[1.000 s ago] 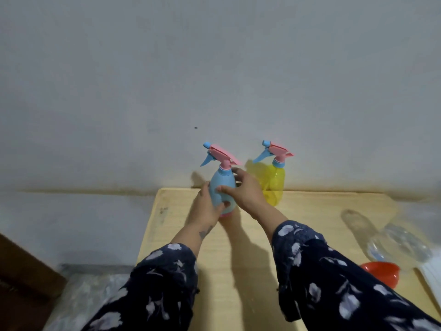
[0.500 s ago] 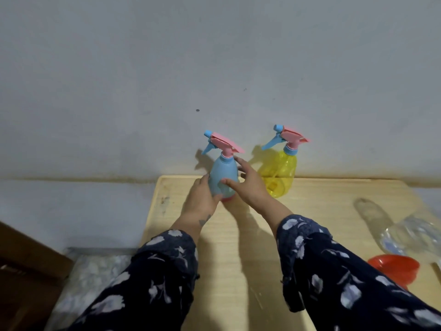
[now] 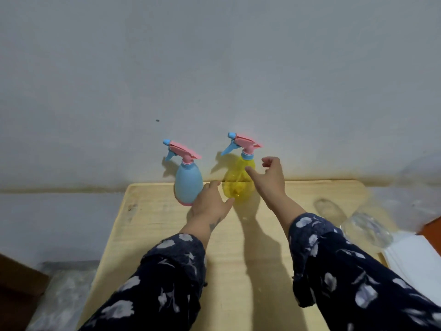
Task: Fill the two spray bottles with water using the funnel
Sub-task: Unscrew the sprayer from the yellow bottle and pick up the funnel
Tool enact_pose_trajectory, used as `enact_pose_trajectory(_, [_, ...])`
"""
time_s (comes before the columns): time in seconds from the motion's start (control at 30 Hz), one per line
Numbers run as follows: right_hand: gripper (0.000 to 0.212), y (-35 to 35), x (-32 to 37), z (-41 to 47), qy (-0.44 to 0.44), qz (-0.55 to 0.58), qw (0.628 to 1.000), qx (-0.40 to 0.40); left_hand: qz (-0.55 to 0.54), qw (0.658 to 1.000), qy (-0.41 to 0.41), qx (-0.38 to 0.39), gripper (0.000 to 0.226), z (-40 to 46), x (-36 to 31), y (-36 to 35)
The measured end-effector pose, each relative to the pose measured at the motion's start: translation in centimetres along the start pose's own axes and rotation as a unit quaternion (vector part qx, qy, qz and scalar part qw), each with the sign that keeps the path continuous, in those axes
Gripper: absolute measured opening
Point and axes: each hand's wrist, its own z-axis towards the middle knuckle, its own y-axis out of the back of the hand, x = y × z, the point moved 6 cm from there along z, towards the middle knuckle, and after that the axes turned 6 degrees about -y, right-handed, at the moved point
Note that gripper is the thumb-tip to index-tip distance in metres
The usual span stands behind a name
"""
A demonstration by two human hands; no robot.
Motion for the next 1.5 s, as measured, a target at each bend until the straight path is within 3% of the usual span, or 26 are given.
enact_pose_trajectory(0.17, [0.056, -1.6, 1.5, 2.3, 0.042, 0.075, 0.991, 0.101, -0.030, 0.999, -0.006, -0.041, 0.074, 1.8, -2.8, -1.8])
enact_pose_trajectory(0.43, [0.034, -1.9, 2.1, 3.4, 0.077, 0.112, 0.989, 0.056, -0.091, 0.989, 0.024, -0.111, 0.094, 1.5, -3.7, -3.3])
enact_pose_trajectory(0.57, [0.024, -2.2, 2.3, 3.3, 0.068, 0.115, 0.975, 0.177, -0.189, 0.979, 0.028, -0.076, 0.095, 0.7, -3.6, -3.3])
enact_pose_trajectory(0.63, [0.029, -2.0, 2.4, 2.9, 0.046, 0.132, 0.956, 0.260, -0.226, 0.972, 0.025, -0.054, 0.088, 0.2, -3.4, -2.9])
enact_pose_trajectory(0.7, [0.034, -1.5, 2.3, 2.3, 0.022, 0.138, 0.949, 0.283, -0.246, 0.968, 0.025, -0.043, 0.082, -0.4, -3.4, -2.4])
enact_pose_trajectory(0.9, [0.034, -1.2, 1.9, -0.9, -0.007, 0.192, 0.962, 0.192, -0.205, 0.978, 0.005, -0.042, 0.086, -3.2, -4.0, -1.4])
enact_pose_trajectory(1.0, [0.015, -0.9, 2.2, -2.4, 0.009, 0.190, 0.963, 0.191, -0.155, 0.986, 0.002, -0.067, 0.086, -4.8, -3.3, -0.5])
enact_pose_trajectory(1.1, [0.031, -0.1, 2.6, -4.6, 0.020, 0.177, 0.966, 0.185, -0.110, 0.991, -0.009, -0.071, 0.079, -6.5, -2.3, 0.4])
enact_pose_trajectory(1.2, [0.048, 1.4, 3.4, -7.1, 0.060, 0.160, 0.977, 0.125, -0.057, 0.996, -0.030, -0.058, 0.088, -8.3, -1.8, 0.8])
enact_pose_trajectory(1.3, [0.044, 2.5, 3.7, -8.9, 0.105, 0.104, 0.986, 0.082, -0.036, 0.997, -0.046, -0.044, 0.091, -10.3, -1.3, 0.9])
enact_pose_trajectory(1.5, [0.047, 7.1, 3.6, -10.3, 0.057, 0.200, 0.978, 0.009, -0.032, 0.997, -0.069, -0.003, 0.092, -13.6, 0.6, 0.6])
